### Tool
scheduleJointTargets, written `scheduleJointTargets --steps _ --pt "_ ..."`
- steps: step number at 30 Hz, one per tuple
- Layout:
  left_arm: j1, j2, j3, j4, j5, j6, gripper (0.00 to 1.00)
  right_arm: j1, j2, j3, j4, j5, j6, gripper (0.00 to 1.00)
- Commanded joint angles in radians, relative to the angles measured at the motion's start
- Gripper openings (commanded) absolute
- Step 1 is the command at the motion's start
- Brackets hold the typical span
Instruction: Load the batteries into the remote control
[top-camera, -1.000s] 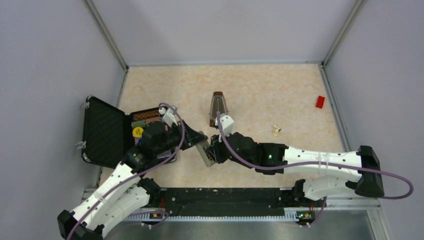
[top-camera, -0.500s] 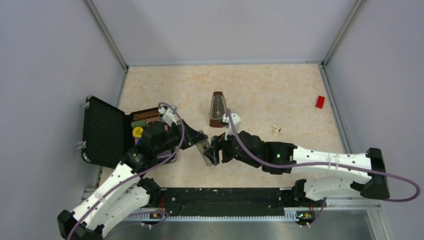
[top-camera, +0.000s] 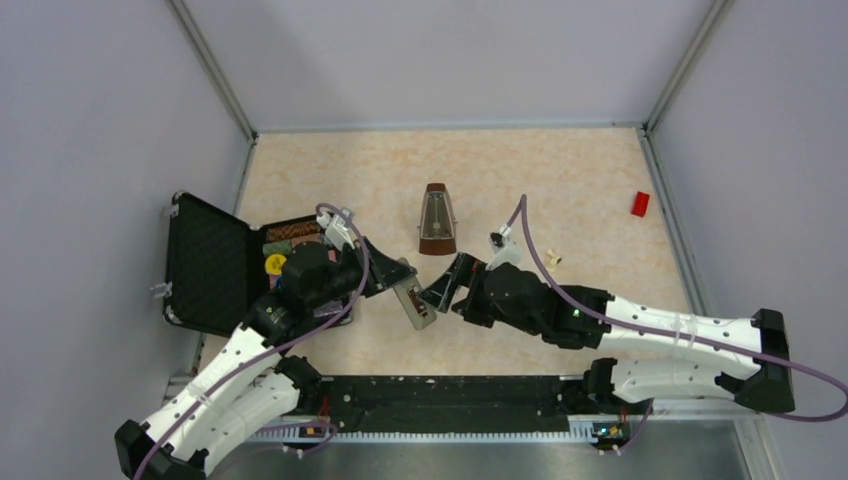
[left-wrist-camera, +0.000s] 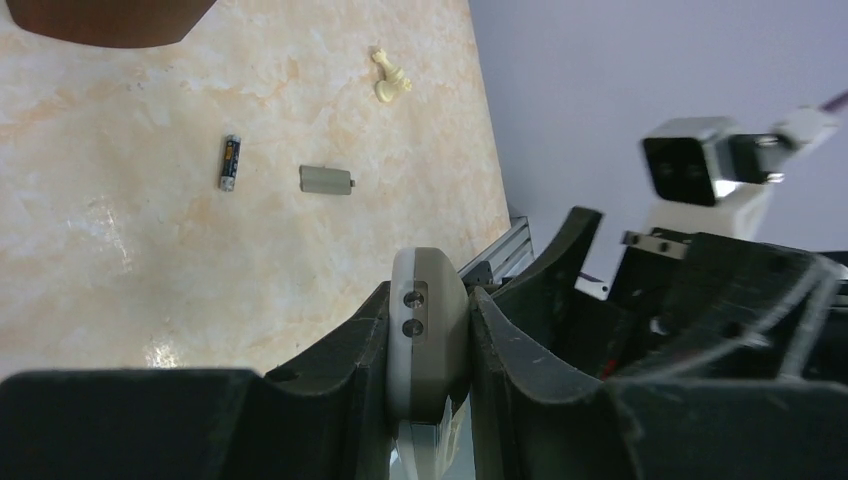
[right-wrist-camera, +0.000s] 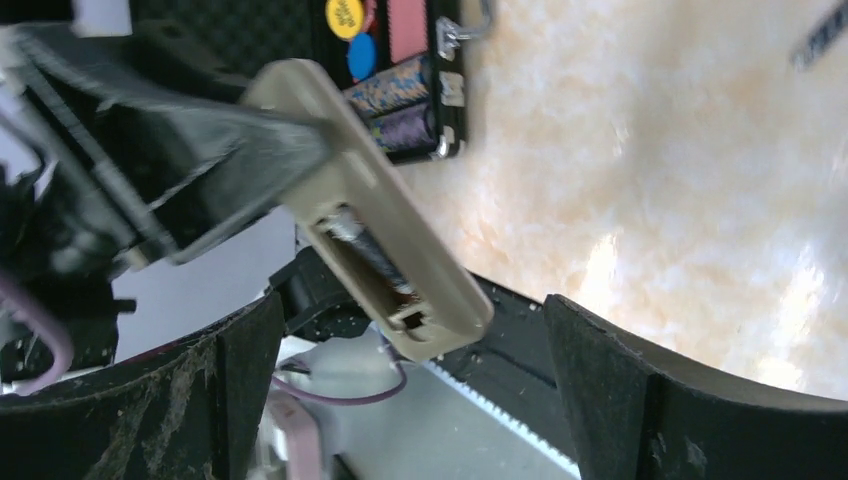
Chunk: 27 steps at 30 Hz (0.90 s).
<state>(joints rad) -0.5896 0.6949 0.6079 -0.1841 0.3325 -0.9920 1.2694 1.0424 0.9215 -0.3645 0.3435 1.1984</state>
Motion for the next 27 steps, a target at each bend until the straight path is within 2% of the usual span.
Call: scheduleJointTargets --steps 1,5,12,18,23,27 --pt "0.0 -0.01 0.026 0.075 0.008 0.021 0.0 -0.014 -0.055 -0.088 0.034 -0.042 0.348 0.99" --pt "0.0 -0.002 0.033 0.081 0.006 0.03 0.0 -0.014 -0.103 -0.168 0.153 -0.033 0.464 0.99" --pt "0.0 0.023 0.041 0.088 0.01 0.035 0.0 -0.015 -0.114 -0.171 0.185 0.028 0.509 0.99" --pt "0.0 0.025 0.048 0.099 0.009 0.034 0.0 -0.024 -0.039 -0.13 0.131 -0.022 0.568 0.99" --pt "0.0 0.029 0.042 0.112 0.014 0.03 0.0 -0.027 0.02 -0.132 0.203 -0.07 0.584 0.99" --pt "0.0 0.025 0.036 0.112 0.017 0.03 0.0 -0.028 0.018 -0.155 0.258 -0.045 0.615 0.99"
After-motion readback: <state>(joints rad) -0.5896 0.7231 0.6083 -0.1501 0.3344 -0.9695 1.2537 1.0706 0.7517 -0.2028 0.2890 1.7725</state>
